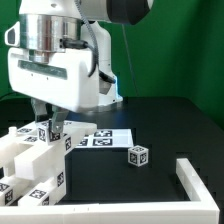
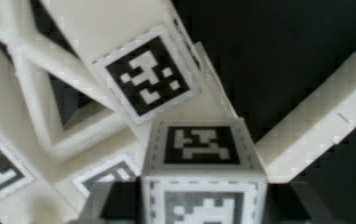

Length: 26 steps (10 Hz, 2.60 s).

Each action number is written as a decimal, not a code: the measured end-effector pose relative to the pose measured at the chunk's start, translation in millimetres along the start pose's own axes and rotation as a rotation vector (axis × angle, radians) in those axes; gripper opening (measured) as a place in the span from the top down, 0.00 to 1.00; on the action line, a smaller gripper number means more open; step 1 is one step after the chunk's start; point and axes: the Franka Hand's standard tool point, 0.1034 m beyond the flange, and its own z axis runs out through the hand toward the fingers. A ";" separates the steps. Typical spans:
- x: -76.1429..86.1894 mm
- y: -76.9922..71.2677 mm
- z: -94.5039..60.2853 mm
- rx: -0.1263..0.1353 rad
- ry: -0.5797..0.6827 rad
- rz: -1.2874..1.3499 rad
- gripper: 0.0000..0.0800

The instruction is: Assemble chair

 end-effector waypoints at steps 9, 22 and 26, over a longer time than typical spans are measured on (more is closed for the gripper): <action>-0.8 0.8 -0.1 -0.014 -0.018 0.415 0.42; -1.0 -2.4 0.2 0.004 0.015 -0.795 0.19; -4.9 -2.5 -4.6 0.005 -0.024 -0.844 0.19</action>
Offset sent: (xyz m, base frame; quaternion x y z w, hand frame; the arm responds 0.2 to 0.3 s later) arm -0.0024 -0.0035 -0.0033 -0.0250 -0.0196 0.1637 0.9860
